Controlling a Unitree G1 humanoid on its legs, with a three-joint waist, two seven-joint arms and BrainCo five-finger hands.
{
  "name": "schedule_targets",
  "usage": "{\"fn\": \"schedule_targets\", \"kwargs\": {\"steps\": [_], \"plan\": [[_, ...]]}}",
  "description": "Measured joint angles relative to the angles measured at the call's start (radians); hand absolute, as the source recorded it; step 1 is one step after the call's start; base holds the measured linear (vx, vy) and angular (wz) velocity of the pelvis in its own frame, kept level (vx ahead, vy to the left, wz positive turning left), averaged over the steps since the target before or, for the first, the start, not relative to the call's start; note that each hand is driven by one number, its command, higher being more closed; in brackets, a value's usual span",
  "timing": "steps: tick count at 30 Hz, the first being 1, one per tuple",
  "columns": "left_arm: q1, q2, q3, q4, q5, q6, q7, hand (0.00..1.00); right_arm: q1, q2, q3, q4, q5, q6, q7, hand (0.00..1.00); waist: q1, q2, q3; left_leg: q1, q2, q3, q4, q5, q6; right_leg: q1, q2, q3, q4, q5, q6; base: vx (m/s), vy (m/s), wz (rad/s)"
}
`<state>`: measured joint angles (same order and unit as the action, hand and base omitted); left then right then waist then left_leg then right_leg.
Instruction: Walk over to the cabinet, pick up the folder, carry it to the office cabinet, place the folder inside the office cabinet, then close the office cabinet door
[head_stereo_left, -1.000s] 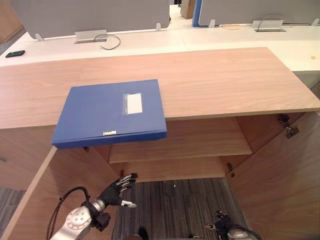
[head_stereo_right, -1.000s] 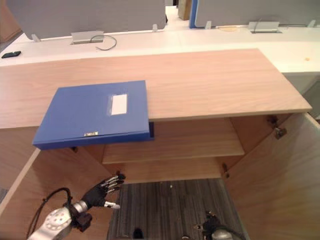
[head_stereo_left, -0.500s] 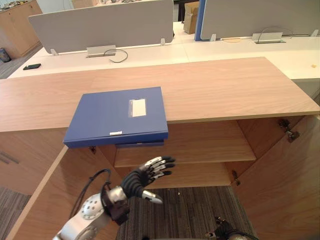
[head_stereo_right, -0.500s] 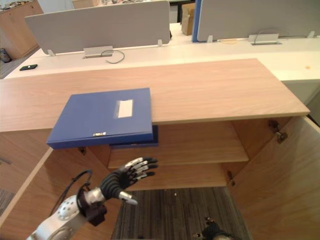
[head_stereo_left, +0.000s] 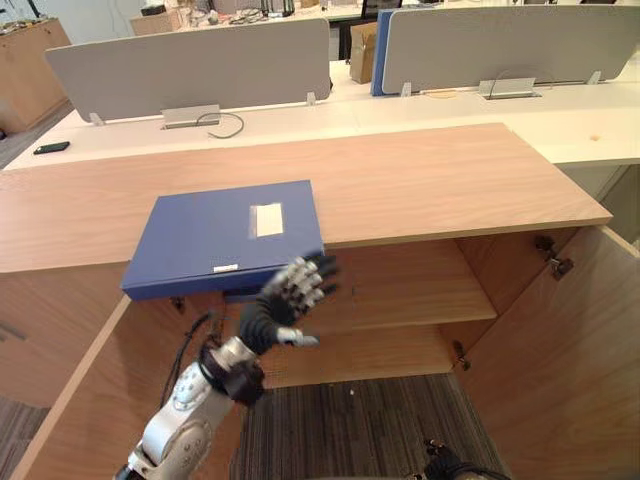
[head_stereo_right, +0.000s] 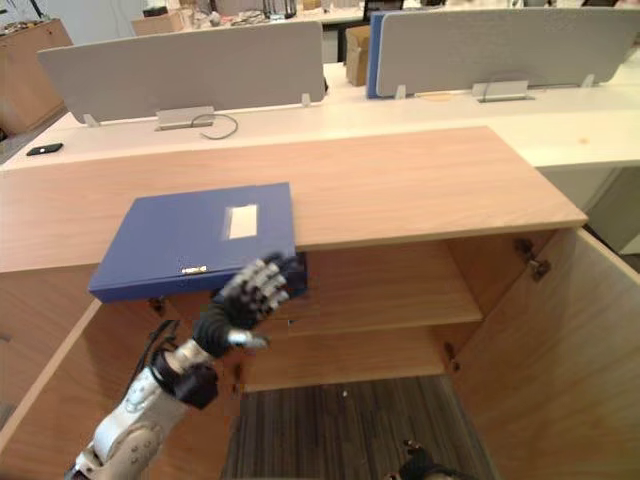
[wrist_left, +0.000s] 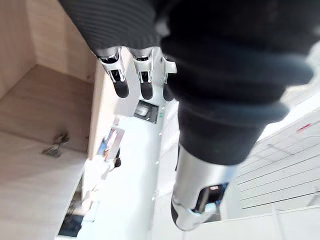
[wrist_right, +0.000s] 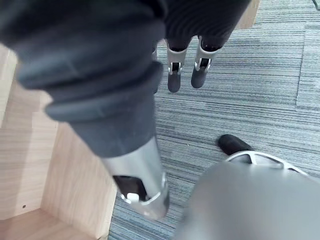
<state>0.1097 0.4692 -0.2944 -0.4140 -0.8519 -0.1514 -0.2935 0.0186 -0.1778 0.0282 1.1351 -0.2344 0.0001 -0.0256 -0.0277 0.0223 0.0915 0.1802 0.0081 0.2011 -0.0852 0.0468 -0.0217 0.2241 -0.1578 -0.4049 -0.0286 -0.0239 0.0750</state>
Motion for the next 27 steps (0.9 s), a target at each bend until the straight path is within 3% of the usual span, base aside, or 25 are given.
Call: {"fn": "schedule_targets", "kwargs": {"steps": [2, 3, 5, 6, 7, 9, 14, 18, 20, 27], "plan": [[0.028, -0.057, 0.091, -0.045, 0.024, -0.02, 0.028, 0.0, 0.009, 0.002, -0.006, 0.007, -0.002, 0.0, 0.001, 0.0, 0.01, -0.003, 0.001, -0.001, 0.001, 0.0, 0.0, 0.0, 0.0, 0.0, 0.001, 0.0, 0.001, 0.0, 0.0, -0.02, -0.004, 0.0], [0.059, -0.109, 0.176, -0.094, 0.118, -0.053, 0.083, 0.0, 0.02, 0.004, -0.022, 0.009, 0.001, -0.001, -0.001, 0.0, 0.021, -0.003, -0.001, -0.003, 0.002, 0.0, 0.0, 0.0, 0.0, 0.001, 0.001, 0.0, 0.001, 0.0, 0.0, 0.0, 0.0, 0.0], [0.084, -0.15, 0.249, -0.125, 0.228, -0.08, 0.141, 0.0, 0.023, 0.007, -0.047, 0.013, 0.001, 0.001, -0.001, 0.0, 0.031, -0.006, -0.004, -0.005, 0.002, -0.001, 0.0, 0.0, 0.0, 0.002, 0.001, 0.0, 0.003, 0.0, 0.0, 0.0, 0.0, 0.0], [0.102, -0.188, 0.307, -0.137, 0.408, -0.094, 0.227, 0.0, 0.026, 0.008, -0.051, 0.018, 0.007, 0.003, -0.005, 0.0, 0.042, -0.007, -0.008, -0.005, 0.002, -0.003, 0.001, 0.0, 0.0, 0.003, 0.001, 0.0, 0.004, -0.001, 0.0, 0.0, 0.0, 0.0], [0.106, -0.197, 0.316, -0.138, 0.455, -0.094, 0.247, 0.0, 0.027, 0.009, -0.053, 0.018, 0.01, 0.003, -0.006, 0.0, 0.043, -0.007, -0.009, -0.005, 0.002, -0.004, 0.001, 0.0, 0.0, 0.003, 0.001, 0.0, 0.005, -0.001, 0.0, -0.02, -0.006, 0.05], [0.133, -0.253, 0.353, -0.138, 0.739, -0.094, 0.37, 0.0, 0.027, 0.03, -0.088, 0.018, 0.018, 0.004, -0.023, 0.0, 0.05, -0.01, -0.008, -0.007, 0.002, -0.011, 0.001, 0.001, -0.001, 0.003, 0.001, -0.001, 0.01, -0.002, 0.002, -0.03, -0.002, 0.07], [0.152, -0.322, 0.375, -0.138, 1.073, -0.091, 0.53, 0.0, 0.029, 0.041, -0.095, 0.017, 0.021, 0.005, -0.059, 0.0, 0.053, -0.016, -0.007, -0.007, 0.002, -0.016, 0.0, 0.003, -0.001, -0.001, -0.003, -0.001, 0.021, -0.01, 0.006, -0.04, 0.0, 0.02], [0.149, -0.328, 0.378, -0.133, 1.319, -0.073, 0.631, 0.0, 0.042, 0.041, -0.086, 0.017, 0.021, 0.005, -0.08, 0.0, 0.052, -0.02, -0.014, -0.009, 0.003, -0.016, 0.0, 0.004, -0.002, -0.011, -0.002, -0.001, 0.023, -0.012, 0.01, -0.01, -0.002, 0.0], [0.12, -0.293, 0.377, -0.045, 1.417, -0.065, 0.676, 0.0, 0.045, 0.041, -0.081, 0.014, 0.02, 0.006, -0.086, 0.0, 0.052, -0.021, -0.03, -0.023, 0.004, -0.019, 0.0, 0.01, -0.004, -0.025, 0.002, -0.003, 0.024, -0.01, 0.011, 0.0, 0.0, 0.0], [0.05, -0.141, 0.351, 0.2, 1.67, -0.008, 0.701, 0.0, 0.043, 0.042, -0.047, 0.001, 0.018, 0.005, -0.087, 0.0, 0.043, -0.03, -0.028, -0.022, 0.016, -0.017, -0.001, 0.014, -0.01, -0.025, 0.016, -0.001, 0.017, -0.008, 0.004, -0.01, -0.007, -0.01]]}}
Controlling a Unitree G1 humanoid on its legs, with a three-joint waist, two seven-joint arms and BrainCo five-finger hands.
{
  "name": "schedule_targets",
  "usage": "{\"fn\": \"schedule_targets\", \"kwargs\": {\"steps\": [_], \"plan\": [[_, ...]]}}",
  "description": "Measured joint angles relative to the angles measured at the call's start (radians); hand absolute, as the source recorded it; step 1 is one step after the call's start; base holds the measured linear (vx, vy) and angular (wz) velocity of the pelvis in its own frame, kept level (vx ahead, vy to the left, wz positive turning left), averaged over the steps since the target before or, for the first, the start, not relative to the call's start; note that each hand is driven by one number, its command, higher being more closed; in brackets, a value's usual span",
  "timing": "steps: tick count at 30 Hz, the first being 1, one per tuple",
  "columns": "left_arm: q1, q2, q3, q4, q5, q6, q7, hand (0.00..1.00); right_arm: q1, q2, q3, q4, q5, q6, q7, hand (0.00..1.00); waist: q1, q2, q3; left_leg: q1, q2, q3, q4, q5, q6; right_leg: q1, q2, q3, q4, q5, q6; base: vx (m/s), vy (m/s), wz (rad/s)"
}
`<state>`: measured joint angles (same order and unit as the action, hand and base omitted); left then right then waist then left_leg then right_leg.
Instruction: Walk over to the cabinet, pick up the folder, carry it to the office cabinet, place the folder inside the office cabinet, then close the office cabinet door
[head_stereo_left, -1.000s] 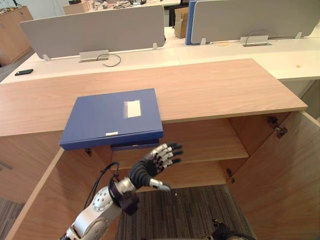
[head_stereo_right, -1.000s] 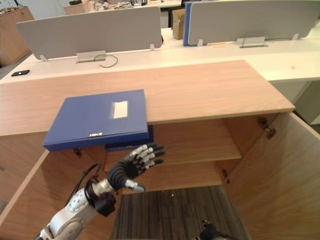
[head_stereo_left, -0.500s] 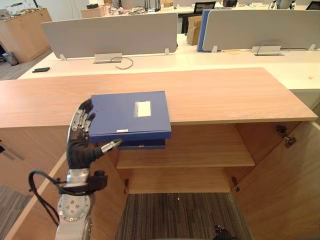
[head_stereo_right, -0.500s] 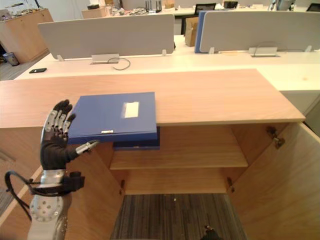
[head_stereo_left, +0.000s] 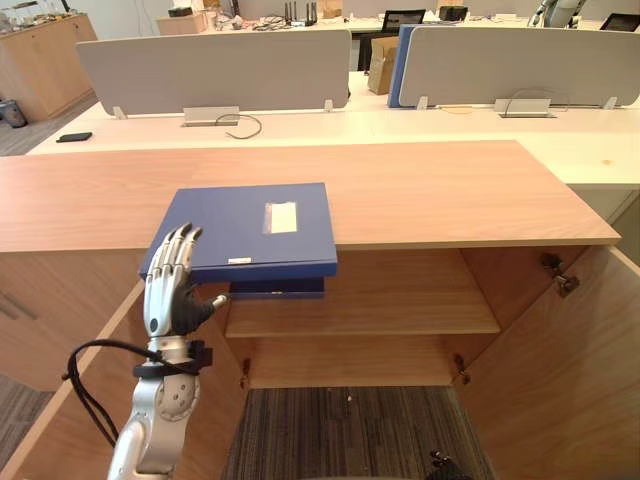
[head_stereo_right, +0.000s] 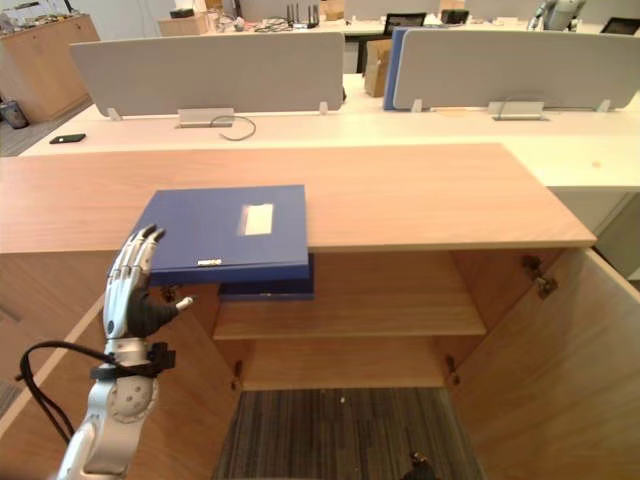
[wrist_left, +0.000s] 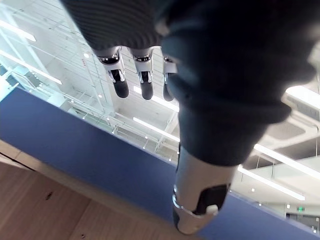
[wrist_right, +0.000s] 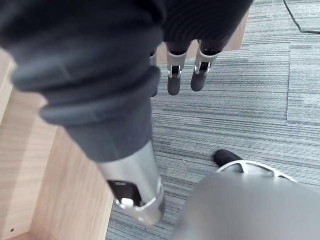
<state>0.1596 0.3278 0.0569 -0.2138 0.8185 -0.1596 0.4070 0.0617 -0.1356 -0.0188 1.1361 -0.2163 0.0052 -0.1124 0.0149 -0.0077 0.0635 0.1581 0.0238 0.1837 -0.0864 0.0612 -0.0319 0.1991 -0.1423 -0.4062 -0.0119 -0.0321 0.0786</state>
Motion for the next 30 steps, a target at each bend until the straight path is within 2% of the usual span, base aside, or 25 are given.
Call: {"fn": "schedule_targets", "kwargs": {"steps": [3, 9, 17, 30], "plan": [[-0.025, 0.047, -0.003, 0.065, 0.057, 0.009, 0.0, 0.0, 0.0, -0.001, 0.011, -0.001, 0.0, -0.001, 0.0, 0.0, -0.004, -0.001, 0.0, -0.001, 0.0, 0.002, 0.0, 0.0, 0.0, 0.001, 0.001, 0.001, -0.006, 0.002, -0.002, 0.0, 0.0, 0.0], [-0.064, 0.149, -0.025, 0.156, 0.104, 0.014, -0.002, 0.0, -0.003, 0.0, 0.011, -0.002, 0.0, -0.004, 0.0, 0.0, -0.008, -0.002, 0.0, -0.004, 0.0, 0.007, 0.0, -0.001, -0.002, 0.002, 0.004, 0.004, -0.021, 0.008, -0.003, 0.0, 0.0, -0.01], [-0.105, 0.189, -0.022, 0.244, 0.128, 0.026, -0.003, 0.0, -0.01, -0.001, 0.002, -0.004, 0.0, -0.005, 0.0, 0.0, -0.009, -0.002, 0.0, -0.003, 0.001, 0.025, 0.0, -0.002, -0.003, 0.007, 0.009, 0.021, -0.05, 0.028, -0.006, -0.03, 0.007, -0.06], [-0.169, 0.19, -0.002, 0.307, 0.137, 0.084, 0.0, 0.0, -0.01, 0.002, -0.023, -0.006, 0.0, -0.005, -0.001, 0.0, -0.023, -0.001, 0.001, -0.002, 0.002, 0.031, 0.0, -0.002, -0.003, 0.005, 0.011, 0.027, -0.054, 0.03, -0.006, -0.01, 0.003, -0.01]]}}
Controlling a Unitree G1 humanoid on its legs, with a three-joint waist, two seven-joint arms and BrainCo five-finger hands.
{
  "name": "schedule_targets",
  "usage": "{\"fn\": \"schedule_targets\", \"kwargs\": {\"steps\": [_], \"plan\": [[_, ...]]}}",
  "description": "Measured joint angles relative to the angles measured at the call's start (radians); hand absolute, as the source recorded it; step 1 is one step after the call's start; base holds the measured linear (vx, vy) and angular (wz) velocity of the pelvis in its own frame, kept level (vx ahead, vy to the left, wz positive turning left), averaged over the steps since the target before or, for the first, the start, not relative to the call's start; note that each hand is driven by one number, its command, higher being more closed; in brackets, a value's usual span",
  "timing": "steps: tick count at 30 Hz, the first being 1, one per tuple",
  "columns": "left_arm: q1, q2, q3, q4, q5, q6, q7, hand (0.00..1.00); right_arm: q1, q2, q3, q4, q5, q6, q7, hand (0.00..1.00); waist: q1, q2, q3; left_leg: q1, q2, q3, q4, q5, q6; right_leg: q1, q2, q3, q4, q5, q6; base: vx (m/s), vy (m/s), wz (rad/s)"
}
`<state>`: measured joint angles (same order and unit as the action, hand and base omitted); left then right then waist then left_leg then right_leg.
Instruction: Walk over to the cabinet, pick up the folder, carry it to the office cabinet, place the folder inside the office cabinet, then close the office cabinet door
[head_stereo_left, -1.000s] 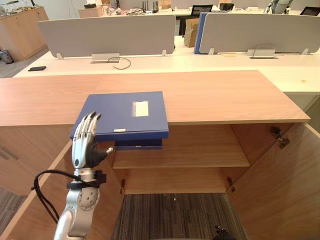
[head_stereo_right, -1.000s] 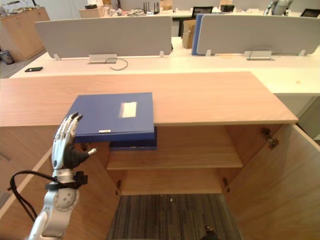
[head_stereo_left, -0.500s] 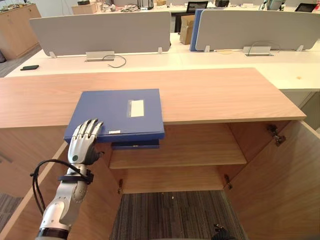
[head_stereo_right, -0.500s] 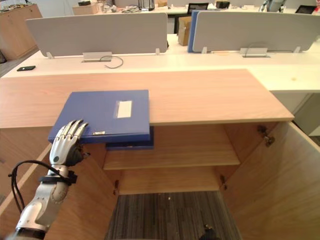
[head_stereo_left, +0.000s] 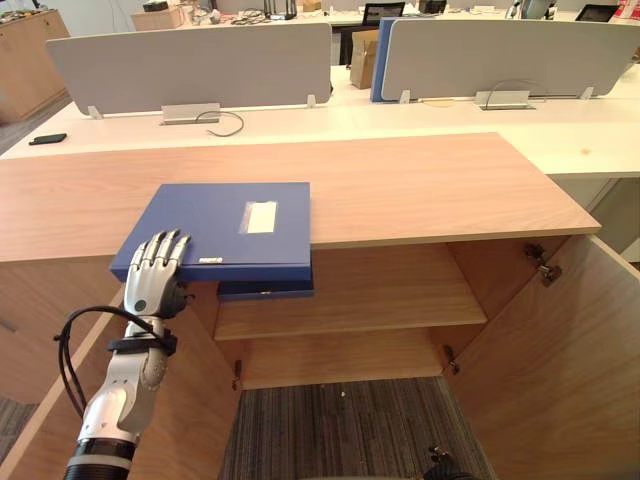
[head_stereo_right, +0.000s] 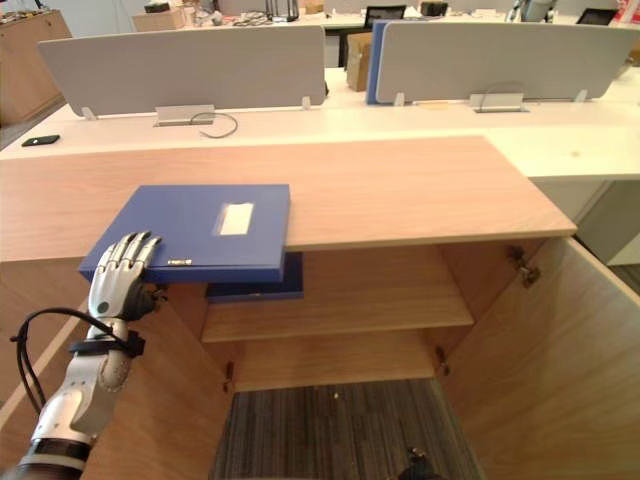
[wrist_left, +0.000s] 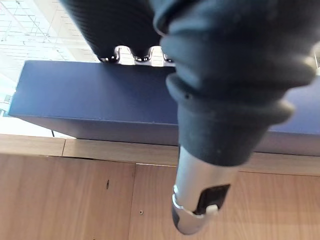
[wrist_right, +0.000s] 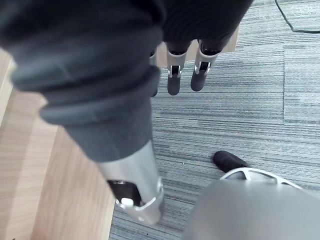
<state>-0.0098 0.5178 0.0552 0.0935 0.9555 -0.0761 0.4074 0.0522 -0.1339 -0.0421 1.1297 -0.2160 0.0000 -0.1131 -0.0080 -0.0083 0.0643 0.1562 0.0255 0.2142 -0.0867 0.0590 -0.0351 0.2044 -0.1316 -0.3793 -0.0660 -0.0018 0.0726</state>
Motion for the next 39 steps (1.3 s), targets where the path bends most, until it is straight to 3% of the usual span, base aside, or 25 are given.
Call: {"fn": "schedule_targets", "kwargs": {"steps": [14, 27, 28, 39], "plan": [[-0.053, 0.0, -0.01, -0.005, 0.009, 0.017, 0.065, 0.0, 0.0, 0.0, -0.001, 0.001, 0.002, 0.0, -0.013, 0.0, -0.003, 0.003, 0.0, 0.001, 0.0, 0.012, 0.0, 0.0, 0.0, 0.002, 0.002, 0.011, -0.016, 0.014, 0.0, -0.02, 0.005, -0.02], [-0.1, 0.038, -0.073, 0.081, 0.017, 0.01, 0.053, 0.0, -0.017, -0.001, 0.034, 0.002, 0.038, -0.001, -0.015, 0.0, -0.01, 0.004, -0.001, 0.002, 0.002, 0.025, 0.0, 0.0, 0.0, -0.006, 0.004, 0.026, -0.017, 0.02, -0.002, -0.02, 0.005, -0.03], [-0.1, 0.038, -0.073, 0.089, 0.017, 0.01, 0.051, 1.0, -0.017, -0.001, 0.034, 0.003, 0.038, -0.001, -0.015, 0.0, -0.01, 0.004, -0.001, 0.002, 0.002, 0.025, 0.0, 0.0, 0.0, -0.006, 0.004, 0.026, -0.017, 0.02, -0.002, -0.04, 0.008, -0.01], [-0.15, 0.049, -0.069, 0.134, 0.017, 0.015, 0.057, 1.0, -0.015, -0.002, 0.022, 0.003, 0.037, 0.0, -0.015, 0.0, -0.016, 0.006, -0.006, 0.004, 0.002, 0.025, 0.0, 0.0, 0.0, -0.004, 0.004, 0.027, -0.017, 0.021, -0.002, -0.02, 0.003, 0.0]]}}
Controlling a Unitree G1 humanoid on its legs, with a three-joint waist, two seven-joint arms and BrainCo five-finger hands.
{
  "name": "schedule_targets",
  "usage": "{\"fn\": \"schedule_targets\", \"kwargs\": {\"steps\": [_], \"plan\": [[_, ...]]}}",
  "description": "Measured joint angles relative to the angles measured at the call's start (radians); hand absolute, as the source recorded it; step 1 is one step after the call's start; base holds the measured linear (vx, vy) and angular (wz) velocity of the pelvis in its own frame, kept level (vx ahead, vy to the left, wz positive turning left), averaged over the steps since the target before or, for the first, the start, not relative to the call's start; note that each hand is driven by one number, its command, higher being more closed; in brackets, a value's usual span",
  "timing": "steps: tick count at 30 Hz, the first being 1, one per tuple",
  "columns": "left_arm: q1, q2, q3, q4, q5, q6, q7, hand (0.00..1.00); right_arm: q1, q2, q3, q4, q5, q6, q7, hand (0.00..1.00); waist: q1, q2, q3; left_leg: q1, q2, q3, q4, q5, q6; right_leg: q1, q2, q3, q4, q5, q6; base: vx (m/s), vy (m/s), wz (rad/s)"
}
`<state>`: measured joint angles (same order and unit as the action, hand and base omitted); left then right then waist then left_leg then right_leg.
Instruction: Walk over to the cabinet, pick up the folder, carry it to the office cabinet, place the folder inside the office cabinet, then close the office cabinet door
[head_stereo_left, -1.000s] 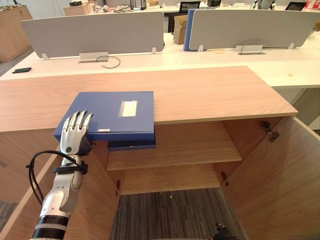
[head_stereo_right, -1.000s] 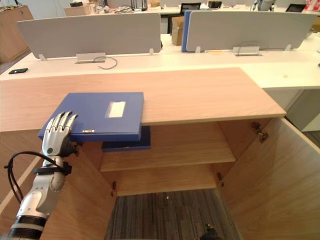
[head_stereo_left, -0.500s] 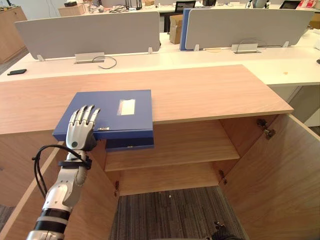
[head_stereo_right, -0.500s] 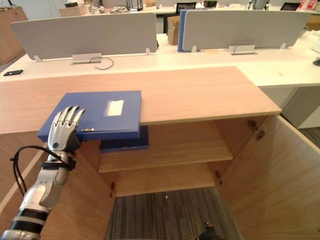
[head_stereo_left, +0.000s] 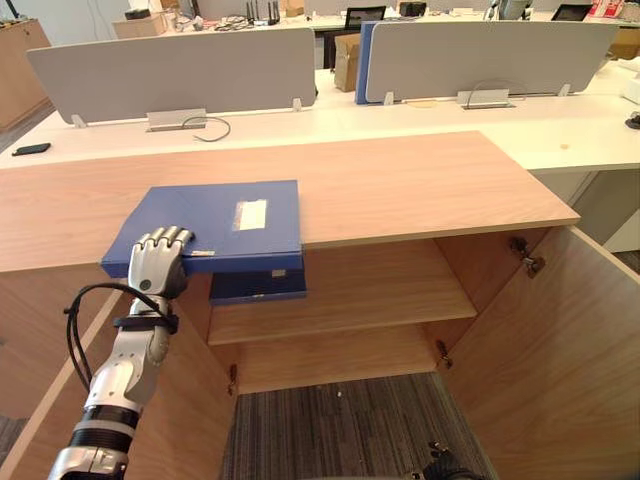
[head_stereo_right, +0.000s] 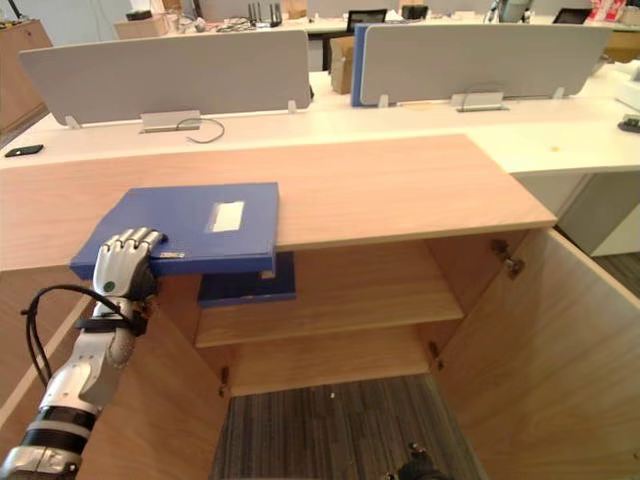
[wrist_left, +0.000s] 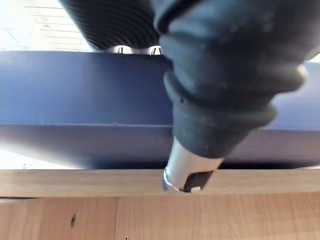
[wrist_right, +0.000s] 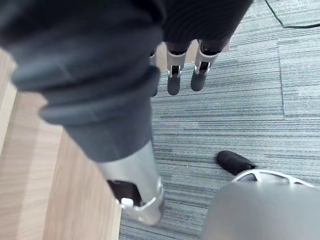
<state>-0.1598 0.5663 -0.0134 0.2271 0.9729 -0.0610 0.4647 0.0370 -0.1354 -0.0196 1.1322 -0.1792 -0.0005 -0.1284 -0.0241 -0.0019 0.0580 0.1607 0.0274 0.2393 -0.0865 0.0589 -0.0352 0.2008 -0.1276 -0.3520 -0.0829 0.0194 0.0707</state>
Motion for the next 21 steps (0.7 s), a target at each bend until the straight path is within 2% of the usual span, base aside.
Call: {"fn": "schedule_targets", "kwargs": {"steps": [11, 13, 16, 18, 20, 21], "plan": [[-0.022, -0.003, 0.004, 0.019, 0.013, 0.014, 0.0, 1.0, 0.0, 0.0, -0.001, 0.0, 0.0, 0.0, 0.0, 0.0, -0.015, 0.0, -0.004, 0.002, 0.0, 0.002, 0.0, 0.0, 0.0, 0.001, 0.0, 0.002, 0.0, 0.001, 0.0, 0.0, 0.0, 0.0], [-0.016, -0.031, 0.007, -0.02, 0.012, 0.027, -0.001, 1.0, 0.003, 0.001, -0.001, 0.0, 0.0, 0.0, 0.0, 0.0, -0.014, 0.0, -0.004, 0.002, -0.001, 0.002, 0.0, 0.0, 0.0, 0.0, -0.001, 0.002, 0.0, 0.002, 0.001, 0.0, 0.0, 0.0], [0.092, -0.157, 0.026, -0.268, -0.056, 0.032, -0.004, 1.0, 0.005, 0.004, -0.003, 0.0, 0.0, 0.001, 0.0, 0.0, -0.012, -0.001, -0.004, 0.0, -0.004, 0.001, 0.0, -0.001, 0.001, -0.001, -0.005, 0.002, 0.0, 0.002, 0.001, 0.0, 0.0, 0.0], [0.206, -0.309, -0.018, -0.474, -0.179, -0.019, -0.01, 1.0, 0.005, 0.018, -0.033, 0.0, 0.005, 0.002, -0.01, 0.0, -0.009, -0.001, -0.003, -0.001, -0.005, 0.001, 0.0, -0.002, 0.002, -0.002, -0.007, 0.003, 0.0, 0.002, 0.001, 0.0, 0.0, 0.0], [0.256, -0.394, -0.051, -0.556, -0.301, -0.071, -0.018, 1.0, 0.006, 0.022, -0.038, -0.014, 0.042, 0.003, -0.021, 0.0, -0.005, -0.001, -0.003, -0.002, -0.004, 0.001, 0.0, -0.002, 0.002, -0.003, -0.007, 0.003, 0.002, 0.002, 0.001, 0.0, 0.0, 0.0], [0.262, -0.414, -0.051, -0.572, -0.36, -0.089, -0.024, 1.0, 0.011, 0.024, -0.037, -0.031, 0.067, 0.003, -0.023, 0.0, -0.005, 0.0, -0.004, -0.001, -0.003, 0.002, 0.0, -0.002, 0.002, -0.003, -0.006, 0.005, 0.002, 0.002, 0.001, 0.0, 0.0, -0.04]]}}
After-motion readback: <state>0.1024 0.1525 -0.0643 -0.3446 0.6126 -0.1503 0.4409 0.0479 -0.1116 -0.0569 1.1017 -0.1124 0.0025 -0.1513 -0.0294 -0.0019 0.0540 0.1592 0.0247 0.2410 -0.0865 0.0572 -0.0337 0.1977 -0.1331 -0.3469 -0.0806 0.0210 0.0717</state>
